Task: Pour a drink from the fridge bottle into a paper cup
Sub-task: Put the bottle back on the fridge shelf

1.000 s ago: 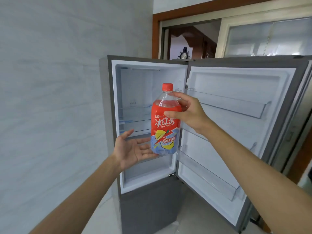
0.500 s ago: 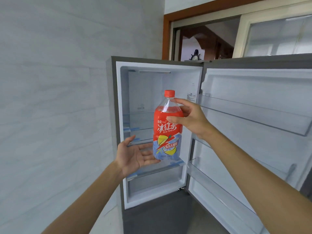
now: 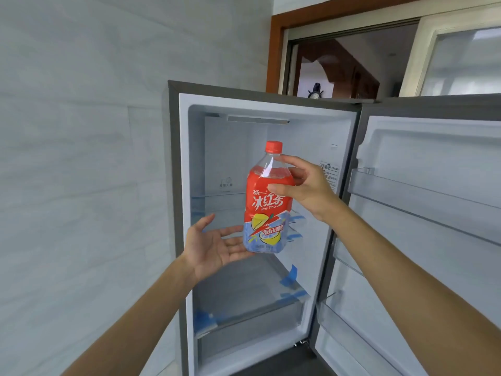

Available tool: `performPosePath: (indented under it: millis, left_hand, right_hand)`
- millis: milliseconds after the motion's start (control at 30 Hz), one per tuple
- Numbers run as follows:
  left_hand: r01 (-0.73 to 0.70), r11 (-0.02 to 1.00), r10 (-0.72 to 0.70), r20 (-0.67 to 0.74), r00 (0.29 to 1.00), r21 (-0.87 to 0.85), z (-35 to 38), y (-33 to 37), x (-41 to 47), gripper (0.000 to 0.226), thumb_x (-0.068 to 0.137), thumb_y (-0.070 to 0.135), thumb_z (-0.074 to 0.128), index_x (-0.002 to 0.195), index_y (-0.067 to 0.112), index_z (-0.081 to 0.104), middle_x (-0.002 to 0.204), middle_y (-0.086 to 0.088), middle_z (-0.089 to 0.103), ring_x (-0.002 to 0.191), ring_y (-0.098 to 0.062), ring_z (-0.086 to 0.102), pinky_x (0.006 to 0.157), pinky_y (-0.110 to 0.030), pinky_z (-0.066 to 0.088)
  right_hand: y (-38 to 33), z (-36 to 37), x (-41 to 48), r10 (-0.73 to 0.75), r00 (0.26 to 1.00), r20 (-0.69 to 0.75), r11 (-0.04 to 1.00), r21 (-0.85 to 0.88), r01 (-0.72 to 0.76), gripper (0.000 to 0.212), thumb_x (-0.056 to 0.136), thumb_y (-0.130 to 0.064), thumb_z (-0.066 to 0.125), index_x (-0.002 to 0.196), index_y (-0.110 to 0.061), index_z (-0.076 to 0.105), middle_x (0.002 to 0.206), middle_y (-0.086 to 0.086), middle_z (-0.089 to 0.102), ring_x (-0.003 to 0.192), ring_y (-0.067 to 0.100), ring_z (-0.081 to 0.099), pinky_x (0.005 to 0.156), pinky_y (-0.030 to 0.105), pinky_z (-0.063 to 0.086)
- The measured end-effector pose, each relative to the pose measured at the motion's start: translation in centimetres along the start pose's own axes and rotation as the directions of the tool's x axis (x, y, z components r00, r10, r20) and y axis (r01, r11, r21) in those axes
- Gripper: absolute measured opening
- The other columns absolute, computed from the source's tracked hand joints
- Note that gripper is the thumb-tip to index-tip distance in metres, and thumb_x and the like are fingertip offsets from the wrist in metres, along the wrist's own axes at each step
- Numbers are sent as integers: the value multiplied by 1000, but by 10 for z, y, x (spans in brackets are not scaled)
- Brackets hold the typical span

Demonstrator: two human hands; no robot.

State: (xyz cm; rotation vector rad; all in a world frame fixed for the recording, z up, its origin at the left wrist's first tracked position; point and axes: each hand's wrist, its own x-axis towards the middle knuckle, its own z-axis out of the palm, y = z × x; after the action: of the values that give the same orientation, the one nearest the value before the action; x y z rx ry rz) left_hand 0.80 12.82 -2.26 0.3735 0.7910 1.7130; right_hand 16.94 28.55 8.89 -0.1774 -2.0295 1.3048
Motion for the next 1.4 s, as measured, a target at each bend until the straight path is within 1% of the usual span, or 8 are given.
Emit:
performPosePath:
  millis: [167,367,467,600,833,933,1167,1400]
  left_hand:
    - [-7,1000,7,-31,1000,-18,-13,17,37,73,96,57,41,139,-2,45,133,-32,59,118,-50,60,88,-65,51]
    - [-70,998,70,-99,993,11,-33,29,78,74,96,58,39,141,-1,45,134,-30,59,121,-49,59,98,-61,48]
    - [-117,993,116,-135,984,-3,-40,33,97,74,97,57,37,140,-2,44,134,-30,59,119,-50,60,94,-63,50]
    - [-186,982,178,-209,962,-21,-44,36,120,70,98,55,36,135,-4,48,128,-30,62,118,-50,60,98,-60,47]
    - [-278,961,260,-337,905,-5,-56,45,153,68,98,53,37,130,-5,52,125,-30,62,113,-47,61,97,-57,47]
    - [-307,952,287,-394,873,14,-57,48,165,66,97,53,38,128,-4,54,125,-29,63,109,-45,63,91,-55,50]
    - [-336,942,304,-492,816,25,-65,58,186,64,96,53,41,125,-2,56,124,-27,63,108,-44,63,97,-54,47]
    - [-358,934,301,-524,797,-8,-73,65,196,62,96,51,42,123,-2,58,125,-27,63,116,-45,60,109,-57,41]
  right_hand:
    - [28,0,44,10,1000,26,1000,14,-11,60,75,-9,82,127,-25,59,109,-3,73,99,15,72,75,30,59]
    - [67,1,97,24,994,103,999,46,-29,63,66,-20,84,123,-29,59,111,-3,71,97,15,72,76,31,60]
    - [89,2,127,23,985,171,998,58,-33,60,72,-12,82,125,-28,59,111,-4,71,96,13,72,75,29,59]
    - [117,3,163,13,970,241,994,102,-39,58,74,-4,81,122,-29,60,106,-4,72,92,10,73,71,27,59]
    - [157,11,212,-4,946,325,985,164,-52,59,71,0,82,120,-26,61,106,2,72,92,14,73,71,27,59]
    - [170,15,225,-10,942,336,979,193,-59,60,70,3,81,119,-25,62,103,0,73,90,13,73,70,27,59]
    - [199,23,244,-19,944,328,969,240,-64,65,70,7,81,128,-14,60,104,3,73,90,14,73,72,27,59]
    - [219,29,259,-16,944,328,964,255,-73,61,71,0,83,123,-22,61,104,-4,73,92,12,73,71,27,58]
